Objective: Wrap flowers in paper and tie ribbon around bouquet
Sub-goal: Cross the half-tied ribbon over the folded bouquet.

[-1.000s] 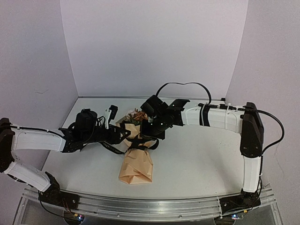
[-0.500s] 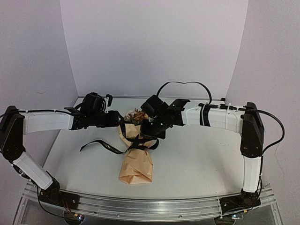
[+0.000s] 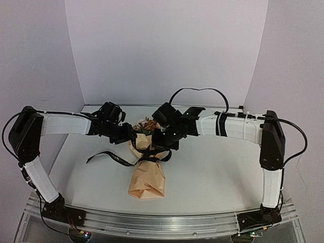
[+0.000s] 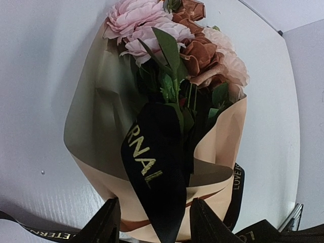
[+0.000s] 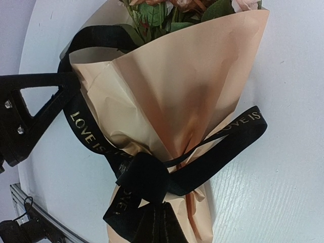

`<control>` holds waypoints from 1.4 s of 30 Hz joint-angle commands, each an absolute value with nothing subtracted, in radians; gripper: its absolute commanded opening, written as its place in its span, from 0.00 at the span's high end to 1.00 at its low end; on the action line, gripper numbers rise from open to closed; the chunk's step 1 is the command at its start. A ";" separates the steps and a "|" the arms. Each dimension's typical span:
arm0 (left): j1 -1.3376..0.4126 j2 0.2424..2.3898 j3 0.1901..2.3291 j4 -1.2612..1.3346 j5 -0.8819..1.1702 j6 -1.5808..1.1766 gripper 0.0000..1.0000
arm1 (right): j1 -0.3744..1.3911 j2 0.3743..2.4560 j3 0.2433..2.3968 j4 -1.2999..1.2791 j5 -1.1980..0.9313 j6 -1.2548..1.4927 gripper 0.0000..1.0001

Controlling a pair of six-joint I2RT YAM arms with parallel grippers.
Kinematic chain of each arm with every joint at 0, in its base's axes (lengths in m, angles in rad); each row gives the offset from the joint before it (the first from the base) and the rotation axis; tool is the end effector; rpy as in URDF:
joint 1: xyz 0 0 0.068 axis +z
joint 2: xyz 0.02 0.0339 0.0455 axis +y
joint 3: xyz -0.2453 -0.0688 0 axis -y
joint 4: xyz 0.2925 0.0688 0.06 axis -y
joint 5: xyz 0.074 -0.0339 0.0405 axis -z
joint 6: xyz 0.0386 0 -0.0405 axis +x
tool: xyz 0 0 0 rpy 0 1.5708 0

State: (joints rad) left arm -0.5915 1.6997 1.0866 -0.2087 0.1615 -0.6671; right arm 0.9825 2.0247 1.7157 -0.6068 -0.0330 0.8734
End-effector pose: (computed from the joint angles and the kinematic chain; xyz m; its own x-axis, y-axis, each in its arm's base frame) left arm 0.3299 -0.2291 0.1554 -0.8744 -0.1483 -0.4621 0.1276 0.8484 -0.5138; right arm 0.2725 0.4109 0.2129 -0.9285 -0.0114 -0.3712 -0.2038 0.8512 0.4837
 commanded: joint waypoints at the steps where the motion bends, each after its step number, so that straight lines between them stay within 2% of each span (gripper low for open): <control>1: -0.580 1.713 1.126 -0.178 0.193 -0.720 0.61 | 0.988 1.974 1.726 -0.603 -0.001 0.877 1.00; 4: -0.577 1.695 1.105 -0.144 0.191 -0.723 0.77 | 0.987 1.970 1.723 -0.603 0.000 0.877 1.00; 6: -0.577 1.671 1.085 -0.112 0.192 -0.720 0.82 | 0.987 1.967 1.719 -0.603 0.000 0.877 1.00; 10: -0.575 1.617 1.042 -0.062 0.197 -0.694 0.99 | 0.981 1.970 1.719 -0.604 0.024 0.890 1.00; 17: -0.580 1.440 0.867 0.141 0.309 -0.545 1.00 | 0.939 2.005 1.742 -0.604 -0.050 0.906 1.00; 21: -0.640 1.353 0.800 0.161 0.391 -0.338 1.00 | 0.912 2.045 1.788 -0.603 -0.123 0.891 1.00; 27: -0.866 1.318 0.771 0.080 0.292 -0.033 0.97 | 0.892 2.124 1.874 -0.599 -0.247 0.858 1.00; 33: -1.066 1.356 0.750 0.055 0.086 0.184 0.96 | 0.869 2.155 1.884 -0.571 -0.319 0.854 1.00; 42: -1.158 1.501 0.870 -0.051 -0.032 0.311 0.98 | 0.862 2.155 1.887 -0.568 -0.318 0.836 1.00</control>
